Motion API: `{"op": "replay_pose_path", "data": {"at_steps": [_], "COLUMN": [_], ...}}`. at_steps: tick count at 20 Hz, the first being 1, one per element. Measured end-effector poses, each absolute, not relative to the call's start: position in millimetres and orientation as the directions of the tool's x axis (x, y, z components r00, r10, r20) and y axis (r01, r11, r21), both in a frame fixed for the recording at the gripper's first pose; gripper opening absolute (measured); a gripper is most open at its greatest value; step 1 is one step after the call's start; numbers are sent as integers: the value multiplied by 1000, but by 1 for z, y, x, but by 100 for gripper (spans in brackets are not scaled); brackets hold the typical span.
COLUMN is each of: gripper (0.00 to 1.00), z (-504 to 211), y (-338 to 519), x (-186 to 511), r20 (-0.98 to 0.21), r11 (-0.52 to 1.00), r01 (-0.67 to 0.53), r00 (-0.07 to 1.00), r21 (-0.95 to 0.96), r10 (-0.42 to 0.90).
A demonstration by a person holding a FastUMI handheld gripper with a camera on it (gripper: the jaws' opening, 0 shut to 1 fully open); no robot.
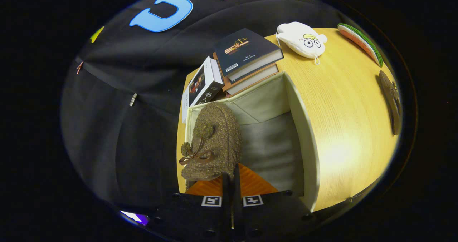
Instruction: Open the storage box then place both shoes into the box .Put the left shoe in first, then the right shoe, with the right side of both shoes facing outward in a uniform manner.
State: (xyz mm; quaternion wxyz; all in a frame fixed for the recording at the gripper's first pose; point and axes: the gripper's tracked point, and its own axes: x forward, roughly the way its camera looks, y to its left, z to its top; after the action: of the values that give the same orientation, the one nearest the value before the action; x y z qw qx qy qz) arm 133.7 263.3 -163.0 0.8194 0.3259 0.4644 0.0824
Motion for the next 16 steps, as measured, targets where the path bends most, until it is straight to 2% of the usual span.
{"op": "replay_pose_path", "data": {"at_steps": [1,6,11,14,16], "gripper": [8,98,98,99,98], "z": [-160,-132,-78,-57,-55], "y": [266,280,215,154,107], "x": [135,130,123,114,107], "r20": [-704,-634,-556,-518,-519], "r11": [773,765,845,881,898], "r01": [154,24,-144,-158,-127], "r00": [548,578,695,757,778], "r21": [616,643,515,447,421], "r10": [452,515,457,399,353]}}
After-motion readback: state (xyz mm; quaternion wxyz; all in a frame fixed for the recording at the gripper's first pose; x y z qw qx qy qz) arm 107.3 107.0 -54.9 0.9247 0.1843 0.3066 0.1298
